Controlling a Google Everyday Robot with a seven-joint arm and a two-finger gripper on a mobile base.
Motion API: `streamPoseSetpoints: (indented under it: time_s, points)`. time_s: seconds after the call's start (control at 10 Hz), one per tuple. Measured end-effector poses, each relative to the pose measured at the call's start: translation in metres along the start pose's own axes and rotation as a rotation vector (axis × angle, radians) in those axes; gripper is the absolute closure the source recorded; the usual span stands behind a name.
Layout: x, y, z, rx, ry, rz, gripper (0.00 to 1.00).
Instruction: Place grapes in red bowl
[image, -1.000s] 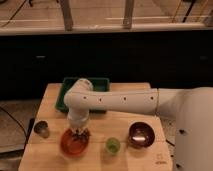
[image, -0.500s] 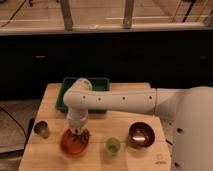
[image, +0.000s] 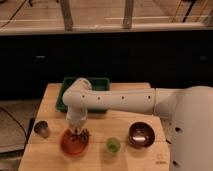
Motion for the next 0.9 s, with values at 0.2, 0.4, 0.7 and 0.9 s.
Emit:
streamPoseSetpoints:
  time_s: [0.2, 0.4, 0.7, 0.9]
  points:
    - [0.0007, -0.0022, 0.0001, 0.000, -0.003, -0.012, 1.00]
    - [0.0010, -0.0043, 0.0005, 0.000, -0.007, -0.023, 1.00]
    - [0.0007, -0.0082, 0.0011, -0.001, -0.015, -0.040, 1.00]
    - [0.0008, -0.0083, 0.0012, -0.001, -0.021, -0.051, 1.00]
